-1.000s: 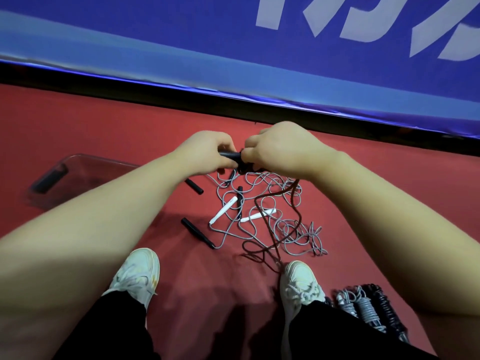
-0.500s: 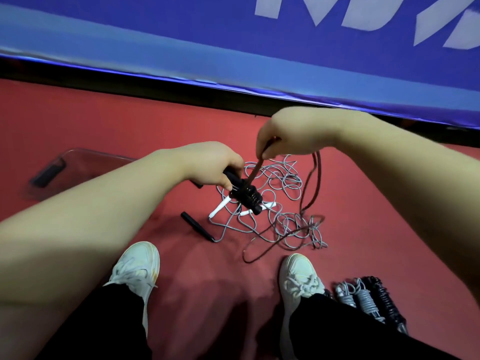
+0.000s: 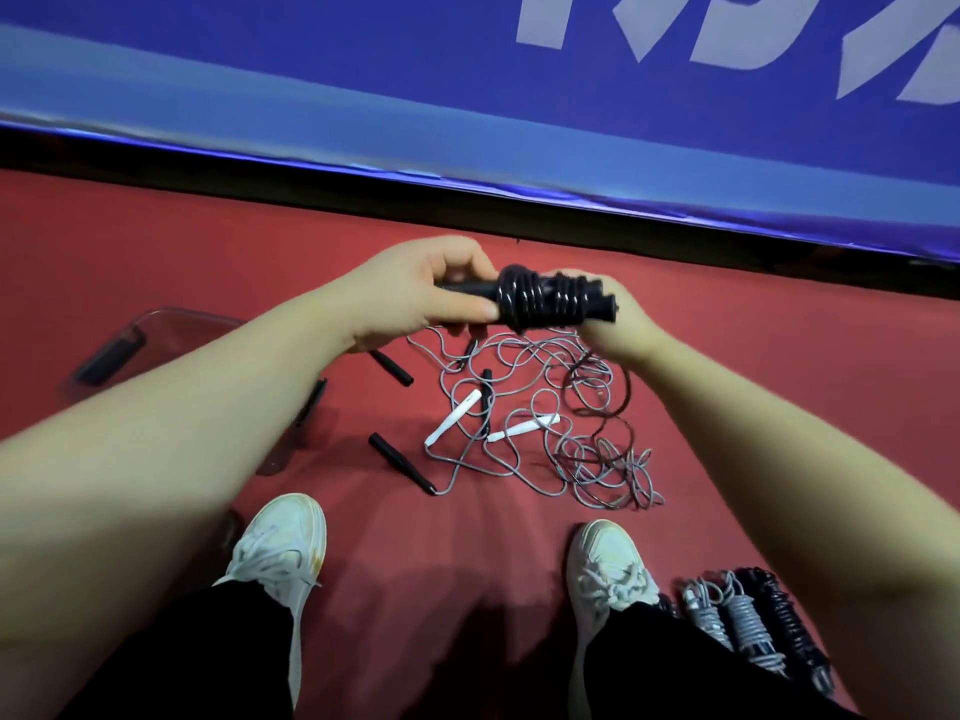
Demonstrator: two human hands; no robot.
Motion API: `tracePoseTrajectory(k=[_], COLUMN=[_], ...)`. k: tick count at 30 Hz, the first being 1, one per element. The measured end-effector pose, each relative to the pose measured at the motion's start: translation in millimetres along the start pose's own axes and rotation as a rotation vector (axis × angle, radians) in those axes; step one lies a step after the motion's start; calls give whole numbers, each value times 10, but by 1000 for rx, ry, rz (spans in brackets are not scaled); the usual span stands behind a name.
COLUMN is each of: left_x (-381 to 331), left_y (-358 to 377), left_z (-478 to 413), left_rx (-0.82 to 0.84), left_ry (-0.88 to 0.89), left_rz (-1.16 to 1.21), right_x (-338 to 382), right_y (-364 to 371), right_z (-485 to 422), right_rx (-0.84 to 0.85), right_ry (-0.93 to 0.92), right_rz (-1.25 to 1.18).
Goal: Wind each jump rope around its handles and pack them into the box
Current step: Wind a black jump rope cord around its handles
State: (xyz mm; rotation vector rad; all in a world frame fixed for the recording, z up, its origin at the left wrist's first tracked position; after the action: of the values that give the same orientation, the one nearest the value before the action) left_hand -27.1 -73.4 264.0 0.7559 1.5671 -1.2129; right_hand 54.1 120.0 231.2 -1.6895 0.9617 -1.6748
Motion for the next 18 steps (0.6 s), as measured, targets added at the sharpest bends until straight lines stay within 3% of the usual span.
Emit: tracePoseTrajectory(k=[4, 10, 14, 18], left_x=[25, 91, 167, 275], left_y=[-32, -31, -46, -126], left_z=[-74, -238, -299, -319], left_rx=[-184, -439, -482, -611], left_ry=[9, -45, -77, -96], left_rz=[116, 537, 475, 401], right_x=[11, 124, 238, 420], right_y=[168, 361, 415, 414], right_z=[119, 220, 108, 98], right_rx=[-42, 18, 43, -20], right_ry=[72, 19, 182, 221], right_rz=[-147, 21, 112, 76])
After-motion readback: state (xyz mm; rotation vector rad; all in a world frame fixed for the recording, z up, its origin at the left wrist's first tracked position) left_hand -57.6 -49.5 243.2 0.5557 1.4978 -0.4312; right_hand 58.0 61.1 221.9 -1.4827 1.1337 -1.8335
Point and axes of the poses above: each hand's wrist, its own z-axis away from the middle knuckle, its own y-axis out of the palm, x = y × z, the point moved 2 cm from there along -z, towards the middle knuckle, and after that the axes turned 9 degrees about x, right-handed, at the moved point
